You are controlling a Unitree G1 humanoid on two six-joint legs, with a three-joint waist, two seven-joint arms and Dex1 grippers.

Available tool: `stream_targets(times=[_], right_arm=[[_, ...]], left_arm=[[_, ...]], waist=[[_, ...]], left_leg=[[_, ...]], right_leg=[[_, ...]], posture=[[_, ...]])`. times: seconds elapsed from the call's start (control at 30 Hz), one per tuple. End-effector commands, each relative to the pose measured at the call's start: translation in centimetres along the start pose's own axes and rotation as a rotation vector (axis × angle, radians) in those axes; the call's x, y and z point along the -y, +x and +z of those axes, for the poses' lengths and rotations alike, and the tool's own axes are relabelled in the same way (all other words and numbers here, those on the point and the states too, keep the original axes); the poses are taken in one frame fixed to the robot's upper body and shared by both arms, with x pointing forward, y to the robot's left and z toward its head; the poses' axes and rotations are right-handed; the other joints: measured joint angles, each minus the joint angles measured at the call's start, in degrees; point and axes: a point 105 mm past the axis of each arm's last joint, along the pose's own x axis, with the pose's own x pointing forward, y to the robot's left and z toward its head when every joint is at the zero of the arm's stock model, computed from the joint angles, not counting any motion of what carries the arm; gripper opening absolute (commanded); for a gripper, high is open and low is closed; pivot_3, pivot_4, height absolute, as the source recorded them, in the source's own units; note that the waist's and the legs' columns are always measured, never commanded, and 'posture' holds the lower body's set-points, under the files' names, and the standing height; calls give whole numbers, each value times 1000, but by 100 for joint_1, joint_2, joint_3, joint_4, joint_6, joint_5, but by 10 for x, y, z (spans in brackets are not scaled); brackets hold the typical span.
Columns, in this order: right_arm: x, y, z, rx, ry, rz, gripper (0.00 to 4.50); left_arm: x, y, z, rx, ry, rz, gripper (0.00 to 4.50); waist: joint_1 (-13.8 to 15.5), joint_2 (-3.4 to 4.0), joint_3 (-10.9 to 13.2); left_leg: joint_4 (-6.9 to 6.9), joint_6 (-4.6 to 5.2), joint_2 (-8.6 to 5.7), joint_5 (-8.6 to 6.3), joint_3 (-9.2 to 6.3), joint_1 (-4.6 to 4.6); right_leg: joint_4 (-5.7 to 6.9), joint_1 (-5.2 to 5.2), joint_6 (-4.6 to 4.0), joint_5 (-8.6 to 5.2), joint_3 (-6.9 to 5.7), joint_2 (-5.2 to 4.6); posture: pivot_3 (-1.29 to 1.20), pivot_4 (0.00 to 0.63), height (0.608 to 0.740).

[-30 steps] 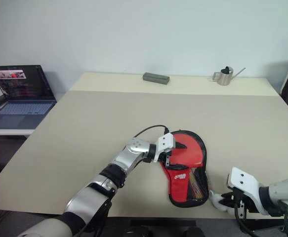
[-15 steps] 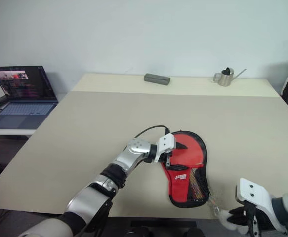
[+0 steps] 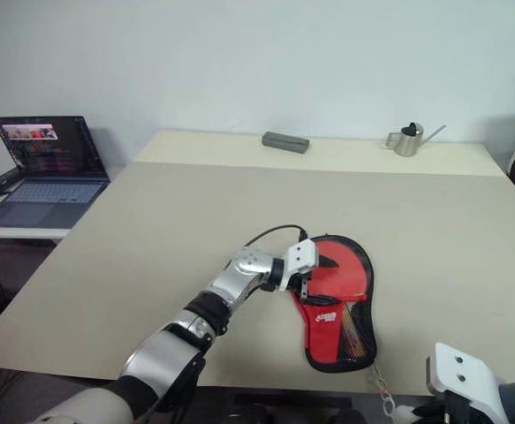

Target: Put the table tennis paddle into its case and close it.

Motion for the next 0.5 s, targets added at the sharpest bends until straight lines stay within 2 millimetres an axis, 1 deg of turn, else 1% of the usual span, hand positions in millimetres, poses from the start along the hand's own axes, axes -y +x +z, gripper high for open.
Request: stream_targets(times=[0.03, 0.1, 0.17, 0.2, 0.33, 0.4, 0.5], right_arm=[[-7, 3, 11, 47, -21, 45, 14], [-5, 3, 13, 57, -14, 48, 14], [-5, 1, 14, 58, -9, 58, 611], [-5, 1, 15, 68, -4, 66, 840], [-3, -7, 28, 149, 20, 88, 2233], [-4, -12, 36, 188, 28, 117, 2917], [-4, -17, 45, 235, 33, 136, 2917]], left_arm=[[18, 3, -37, -151, -48, -49, 4500], [17, 3, -37, -150, -48, -47, 4500], [17, 3, -37, -151, -49, -45, 4500], [17, 2, -37, -151, -49, -44, 4500], [16, 2, -38, -151, -50, -39, 4500], [16, 2, -38, -151, -51, -38, 4500], [16, 2, -38, -150, -51, -36, 4500]], waist=[[13, 1, 0], [21, -1, 0], [24, -1, 0], [25, -1, 0], [25, -2, 1], [25, -2, 1], [27, -3, 1]], left_leg=[[0, 0, 0, 0, 0, 0], [0, 0, 0, 0, 0, 0], [0, 0, 0, 0, 0, -1], [0, 0, 0, 0, 0, -1], [0, 0, 1, 0, 1, 0], [0, 0, 1, 1, 1, 0], [0, 0, 2, 0, 1, 0]], right_leg=[[0, 0, 0, 0, 0, 0], [0, 0, 0, 0, 0, 0], [-1, 0, 0, 0, 0, 0], [-1, 0, 0, 0, 0, 0], [-1, 1, 0, 0, 1, 0], [-1, 1, 0, 0, 1, 0], [-2, 1, 0, 0, 1, 0]], posture=[[0, 150, 740], [0, 150, 740], [0, 150, 740], [0, 150, 740], [0, 150, 740], [0, 150, 740], [0, 150, 740]])
